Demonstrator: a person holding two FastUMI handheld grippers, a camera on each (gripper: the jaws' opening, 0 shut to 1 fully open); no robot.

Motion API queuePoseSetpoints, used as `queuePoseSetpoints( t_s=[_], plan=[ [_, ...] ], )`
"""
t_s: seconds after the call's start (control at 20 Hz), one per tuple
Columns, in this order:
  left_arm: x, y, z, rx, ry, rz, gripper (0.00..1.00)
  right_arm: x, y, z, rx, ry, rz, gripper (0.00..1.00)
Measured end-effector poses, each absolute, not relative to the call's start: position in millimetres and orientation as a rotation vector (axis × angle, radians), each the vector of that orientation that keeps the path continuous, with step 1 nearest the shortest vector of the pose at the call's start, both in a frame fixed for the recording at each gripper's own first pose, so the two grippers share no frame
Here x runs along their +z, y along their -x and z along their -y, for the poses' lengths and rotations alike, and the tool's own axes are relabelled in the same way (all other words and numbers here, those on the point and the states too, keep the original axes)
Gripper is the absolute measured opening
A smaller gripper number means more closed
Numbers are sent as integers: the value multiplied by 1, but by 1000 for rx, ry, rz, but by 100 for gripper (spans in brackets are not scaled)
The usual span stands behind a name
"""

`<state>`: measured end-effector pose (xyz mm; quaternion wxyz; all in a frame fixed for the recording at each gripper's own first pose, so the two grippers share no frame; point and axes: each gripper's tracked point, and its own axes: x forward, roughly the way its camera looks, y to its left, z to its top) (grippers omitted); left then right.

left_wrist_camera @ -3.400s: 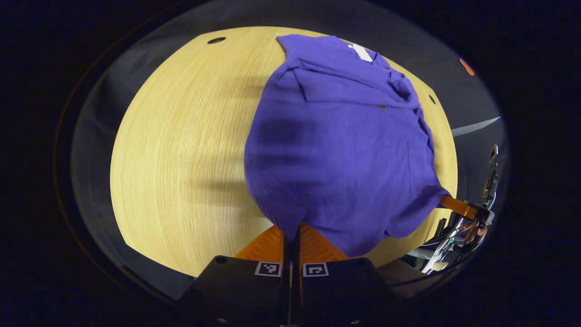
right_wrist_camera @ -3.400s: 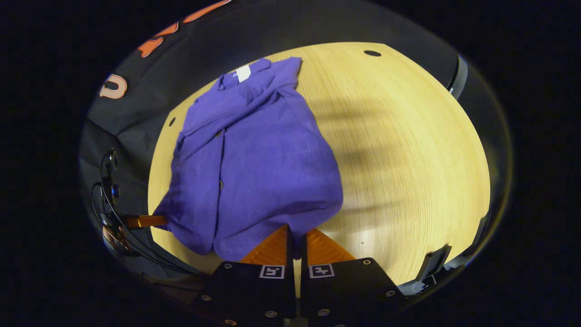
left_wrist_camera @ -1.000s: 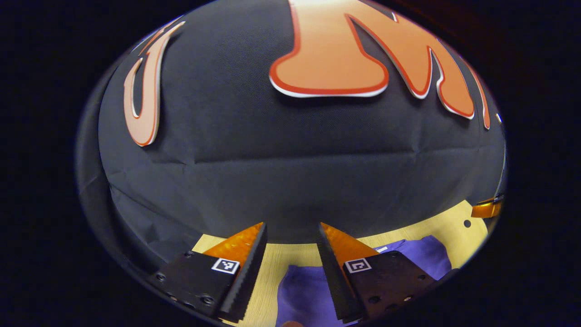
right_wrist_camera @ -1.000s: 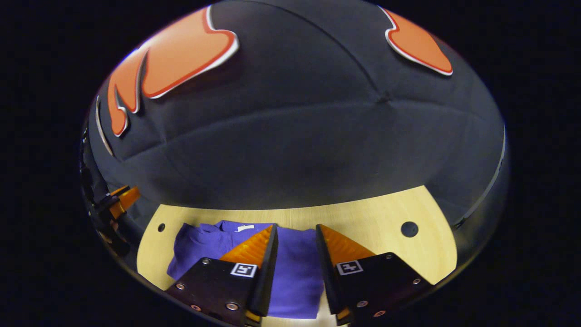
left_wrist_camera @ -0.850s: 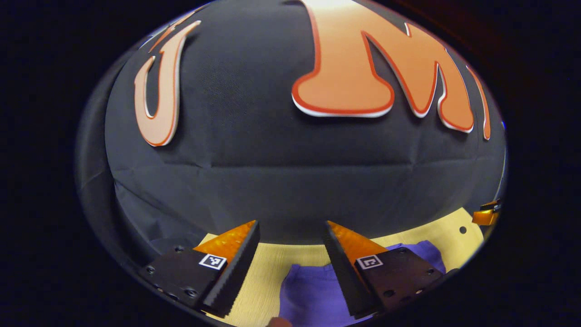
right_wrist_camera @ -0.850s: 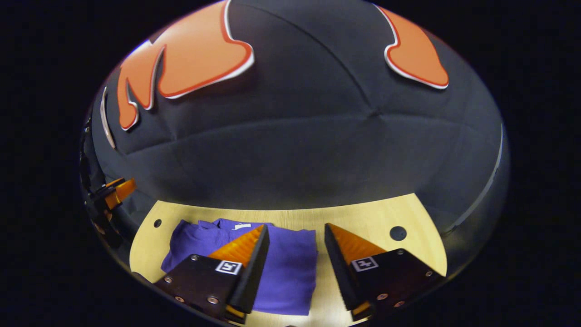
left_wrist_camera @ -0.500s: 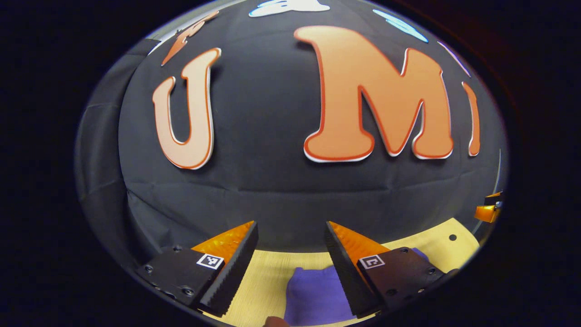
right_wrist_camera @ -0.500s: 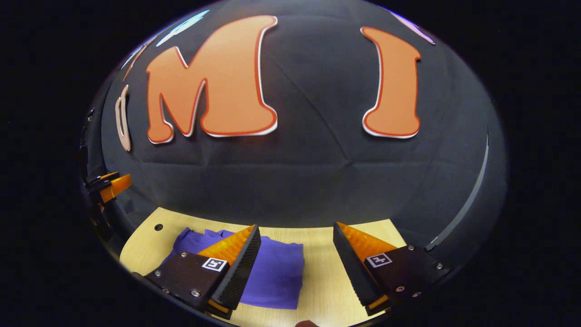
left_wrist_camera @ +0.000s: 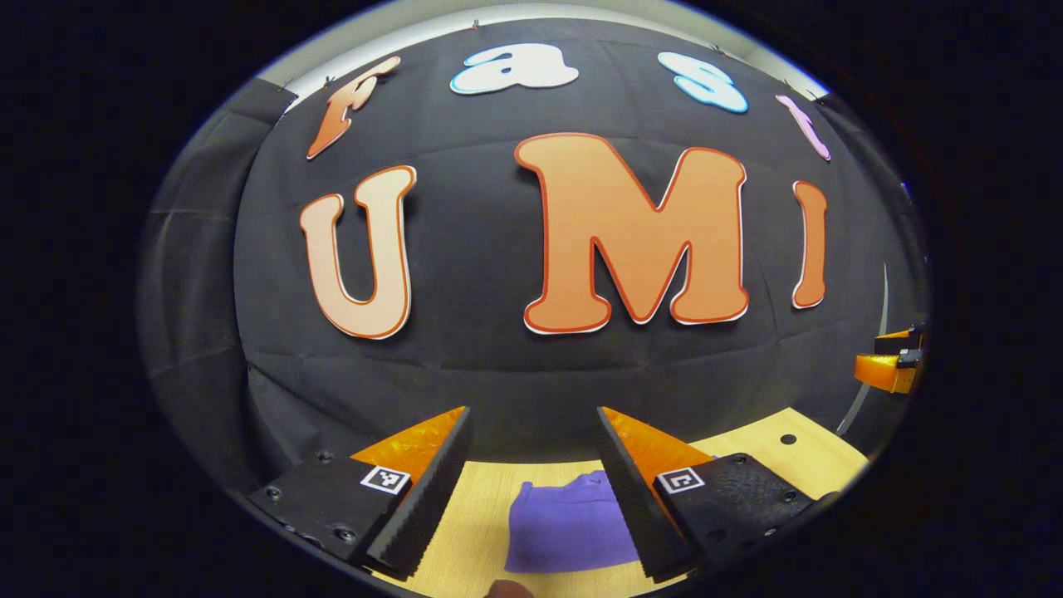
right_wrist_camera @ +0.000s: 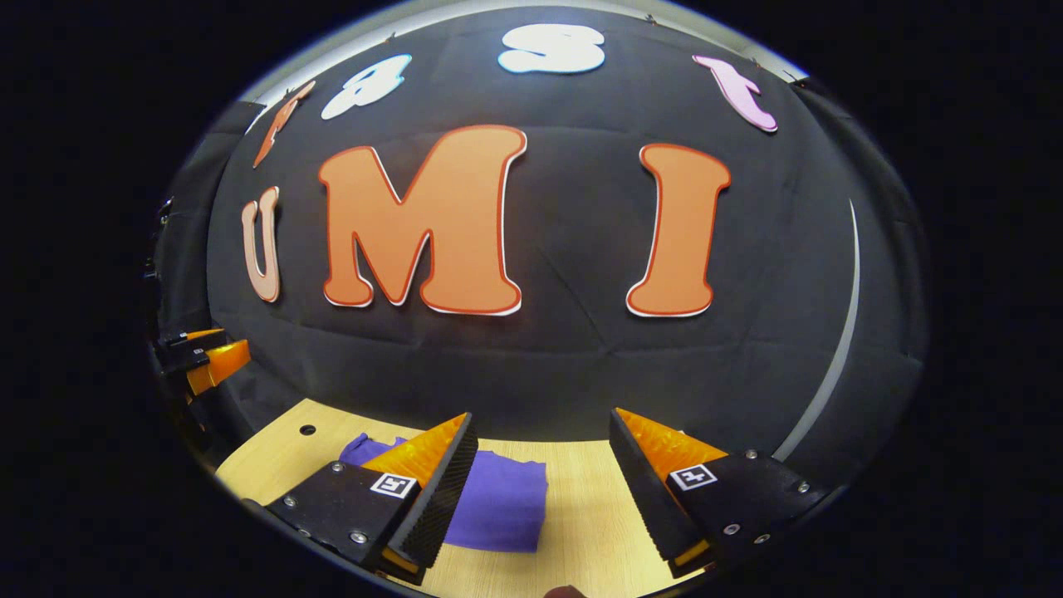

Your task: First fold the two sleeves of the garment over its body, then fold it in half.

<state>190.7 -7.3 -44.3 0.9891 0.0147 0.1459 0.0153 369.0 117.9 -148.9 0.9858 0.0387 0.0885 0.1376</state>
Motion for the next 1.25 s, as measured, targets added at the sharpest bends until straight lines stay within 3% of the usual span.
queuePoseSetpoints(
  t_s=[0.1, 0.2, 0.4, 0.8, 1.25],
  plan=[
    [-41, -174, 13, 21, 19, -279, 92, -145, -371, -113, 255, -70, -143, 100],
    [-39, -162, 14, 24, 48, -272, 93, -141, -371, -113, 250, -70, -110, 94],
    [-46, -135, 16, 29, 74, -296, 93, -144, -364, -115, 273, -54, -112, 95],
    [-45, -95, 21, 27, 24, -200, 95, -146, -361, -116, 273, -48, -91, 95],
    [-44, -80, 45, -24, -32, -191, 94, -152, -355, -112, 249, -42, -102, 95]
  ],
)
